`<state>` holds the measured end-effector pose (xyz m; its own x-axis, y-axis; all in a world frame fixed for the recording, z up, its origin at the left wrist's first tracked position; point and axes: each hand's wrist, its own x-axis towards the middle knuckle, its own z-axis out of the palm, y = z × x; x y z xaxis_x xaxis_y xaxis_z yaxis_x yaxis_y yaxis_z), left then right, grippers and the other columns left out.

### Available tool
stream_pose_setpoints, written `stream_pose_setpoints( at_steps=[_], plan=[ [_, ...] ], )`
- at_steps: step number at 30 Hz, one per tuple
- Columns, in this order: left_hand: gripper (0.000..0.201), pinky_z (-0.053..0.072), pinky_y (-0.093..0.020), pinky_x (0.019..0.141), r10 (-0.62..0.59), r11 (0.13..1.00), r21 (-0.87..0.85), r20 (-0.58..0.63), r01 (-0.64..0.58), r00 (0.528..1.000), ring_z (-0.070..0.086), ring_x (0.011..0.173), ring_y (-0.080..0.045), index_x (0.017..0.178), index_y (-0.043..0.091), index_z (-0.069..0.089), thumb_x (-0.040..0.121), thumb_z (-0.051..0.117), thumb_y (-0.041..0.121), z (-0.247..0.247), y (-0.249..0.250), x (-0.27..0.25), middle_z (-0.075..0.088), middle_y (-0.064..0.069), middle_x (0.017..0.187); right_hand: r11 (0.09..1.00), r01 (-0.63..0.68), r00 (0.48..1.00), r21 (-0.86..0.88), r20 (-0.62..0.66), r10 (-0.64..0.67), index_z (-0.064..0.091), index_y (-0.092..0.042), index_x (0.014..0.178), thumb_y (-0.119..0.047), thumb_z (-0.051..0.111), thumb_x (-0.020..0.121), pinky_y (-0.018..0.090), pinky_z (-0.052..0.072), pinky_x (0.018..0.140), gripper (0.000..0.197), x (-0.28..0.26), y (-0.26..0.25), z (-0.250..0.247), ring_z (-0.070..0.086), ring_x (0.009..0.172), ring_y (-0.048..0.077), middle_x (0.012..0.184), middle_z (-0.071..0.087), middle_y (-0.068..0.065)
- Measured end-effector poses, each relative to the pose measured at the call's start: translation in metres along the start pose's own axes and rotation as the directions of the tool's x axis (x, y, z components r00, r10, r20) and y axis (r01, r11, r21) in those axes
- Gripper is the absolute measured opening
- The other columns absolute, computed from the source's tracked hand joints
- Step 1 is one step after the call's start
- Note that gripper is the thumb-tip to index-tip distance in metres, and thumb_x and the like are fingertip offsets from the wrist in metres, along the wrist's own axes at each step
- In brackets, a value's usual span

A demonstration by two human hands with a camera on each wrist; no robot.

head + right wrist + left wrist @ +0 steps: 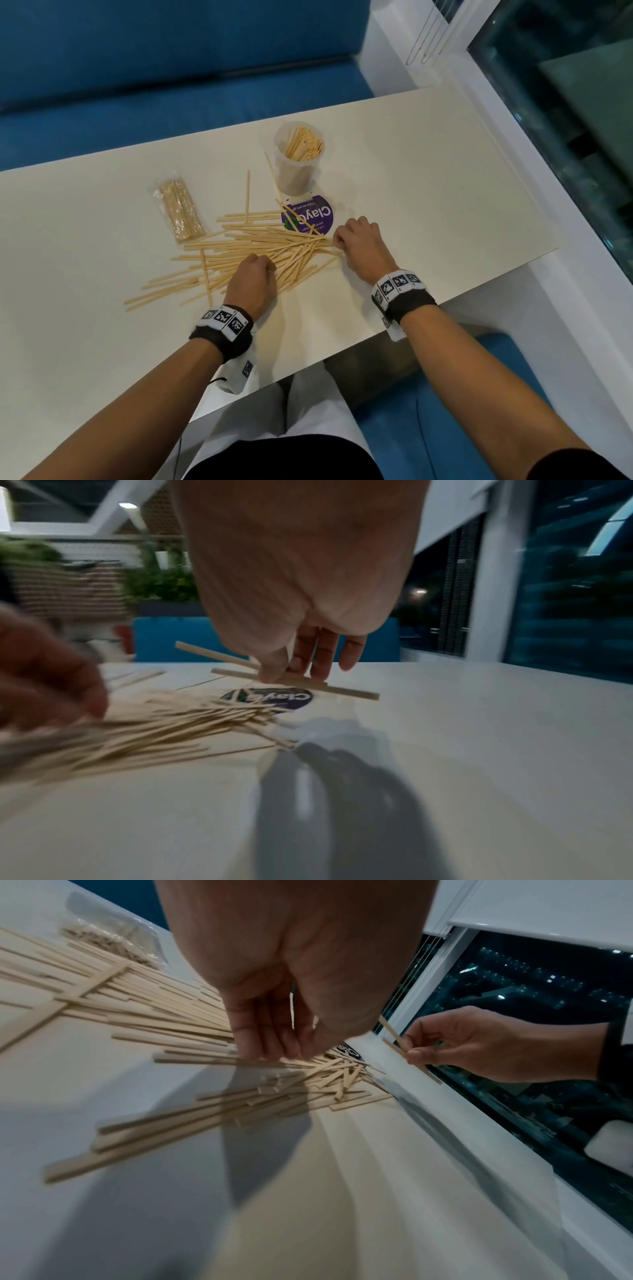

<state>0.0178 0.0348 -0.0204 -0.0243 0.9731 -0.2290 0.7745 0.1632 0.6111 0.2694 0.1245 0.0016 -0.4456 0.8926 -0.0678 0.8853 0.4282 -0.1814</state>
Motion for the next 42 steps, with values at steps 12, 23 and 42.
stream_pose_setpoints(
  at_steps=[12,23,42],
  plan=[
    [0.025,0.043,-0.028,0.086,0.134,0.991,-0.011,-0.001,-0.134,0.991,0.049,0.1,-0.016,0.118,0.011,0.065,0.097,0.06,0.024,-0.003,0.005,0.015,0.057,-0.001,0.109,0.8,-0.4,0.862,0.448,-0.113,0.494,0.068,-0.01,0.109,-0.006,0.06,0.098,0.032,0.047,0.088,0.014,-0.025,-0.058,0.014,0.058,0.105,0.025,0.11,0.063,0.007],
    [0.028,0.049,-0.042,0.091,0.082,0.995,-0.064,-0.006,-0.082,0.997,0.055,0.102,-0.027,0.119,0.007,0.067,0.093,0.056,0.008,0.009,0.01,0.019,0.062,-0.011,0.109,-0.276,-0.656,0.492,0.703,0.675,0.549,0.05,-0.012,0.07,0.01,0.063,0.08,0.034,0.06,0.071,0.028,-0.016,-0.103,0.031,0.06,0.081,0.026,0.086,0.056,0.013],
    [0.027,0.039,-0.027,0.081,-0.045,0.995,-0.08,0.134,0.057,0.99,0.057,0.088,-0.018,0.117,0.003,0.074,0.091,0.072,0.011,0.002,0.006,0.035,0.073,-0.013,0.104,-0.441,-0.655,0.392,0.614,0.775,0.496,0.06,-0.01,0.094,-0.002,0.06,0.097,0.026,0.058,0.066,0.008,0.026,-0.121,0.007,0.059,0.068,0.014,0.082,0.057,0.004]
  ],
)
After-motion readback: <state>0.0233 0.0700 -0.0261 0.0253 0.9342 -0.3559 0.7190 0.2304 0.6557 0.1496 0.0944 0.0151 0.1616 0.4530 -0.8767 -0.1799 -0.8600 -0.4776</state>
